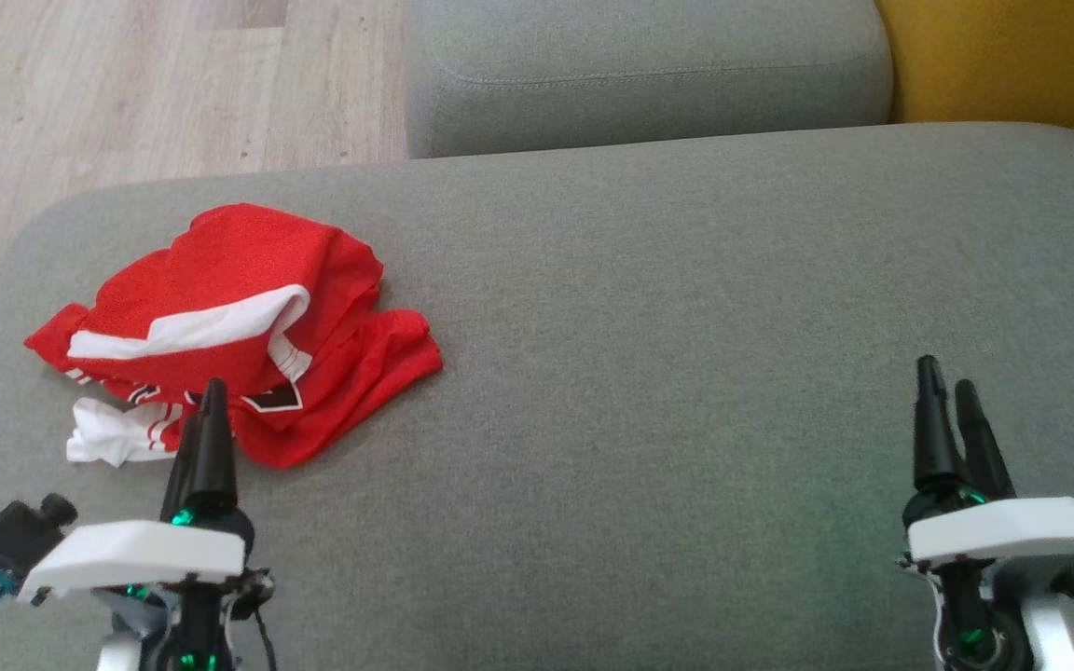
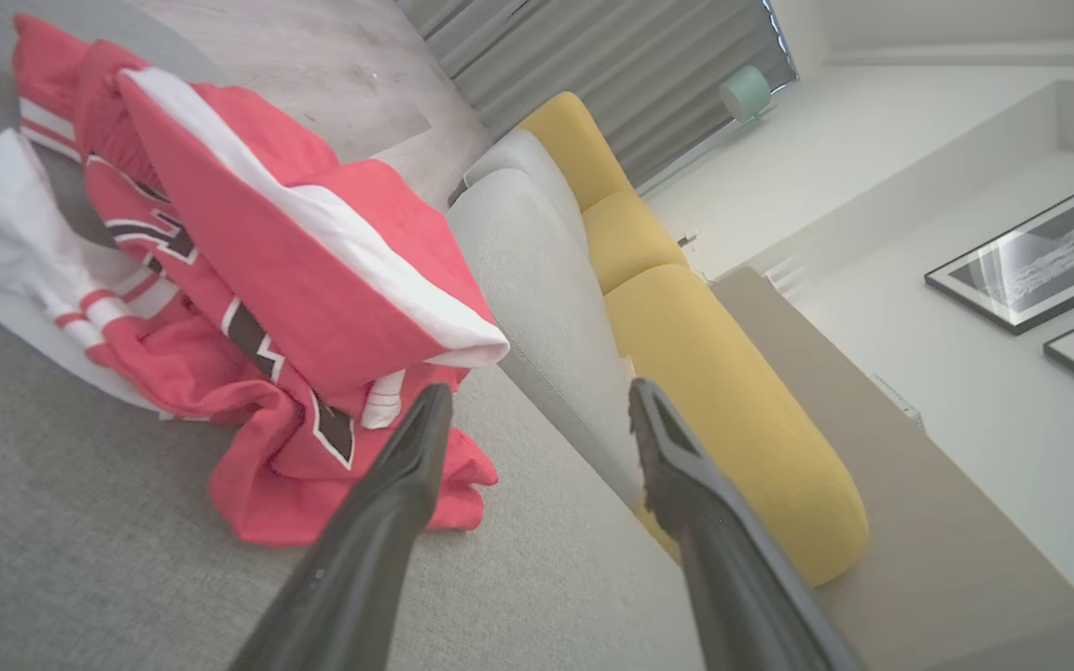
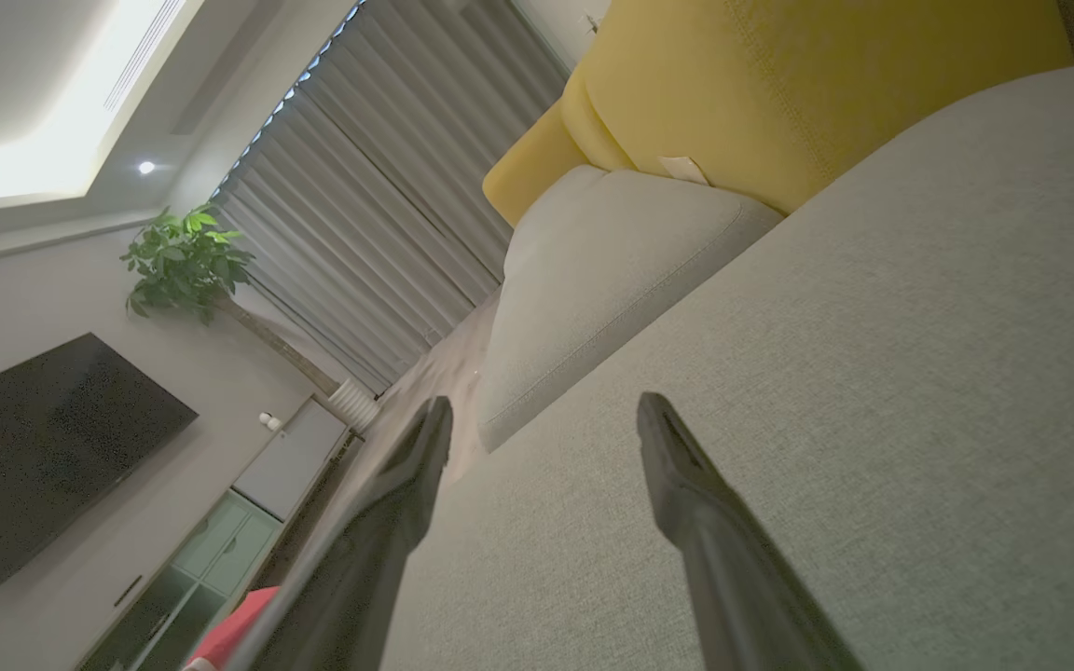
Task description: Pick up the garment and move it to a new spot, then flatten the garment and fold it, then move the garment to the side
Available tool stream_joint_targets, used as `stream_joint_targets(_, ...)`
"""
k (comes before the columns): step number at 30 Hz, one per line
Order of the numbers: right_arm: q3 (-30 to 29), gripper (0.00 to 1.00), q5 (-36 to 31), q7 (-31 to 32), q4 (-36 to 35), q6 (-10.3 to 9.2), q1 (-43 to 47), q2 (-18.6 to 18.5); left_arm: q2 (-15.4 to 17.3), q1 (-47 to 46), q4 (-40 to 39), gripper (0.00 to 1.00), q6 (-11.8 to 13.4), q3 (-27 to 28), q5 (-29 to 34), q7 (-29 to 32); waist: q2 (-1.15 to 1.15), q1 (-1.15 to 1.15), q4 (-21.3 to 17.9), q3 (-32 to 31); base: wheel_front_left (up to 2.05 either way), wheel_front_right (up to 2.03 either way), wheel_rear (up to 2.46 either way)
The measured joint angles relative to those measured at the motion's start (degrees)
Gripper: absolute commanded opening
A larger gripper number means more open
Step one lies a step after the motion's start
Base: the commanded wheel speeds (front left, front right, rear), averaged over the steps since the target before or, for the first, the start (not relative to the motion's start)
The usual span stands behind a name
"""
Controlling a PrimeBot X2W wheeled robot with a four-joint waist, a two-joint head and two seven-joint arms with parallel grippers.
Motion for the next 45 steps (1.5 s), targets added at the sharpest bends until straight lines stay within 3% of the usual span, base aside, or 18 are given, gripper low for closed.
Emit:
stream_joint_targets(16,4.58,1.0,-14.93,-2.46,-1.3,0.0,0.04,-0.02,0.22,0.18,-1.69,1.0,2.12,-4.58,16.39,-2.45,0.0,0.0,0.07,-0.22,0.0,0.0,0.0)
stream_joint_targets(21,5.25,1.0,-19.16,-3.23,-1.35,0.0,0.05,-0.03,1.69,0.18,-2.14,1.0,3.26,-7.38,21.6,-3.34,0.0,0.0,-0.07,-0.38,0.0,0.0,0.0)
stream_joint_targets(45,6.93,1.0,-37.88,-7.24,-2.65,0.0,0.14,-0.07,7.53,0.22,-2.49,1.0,11.6,-19.33,38.41,-7.3,0.0,0.0,0.34,-1.08,0.0,0.0,0.0)
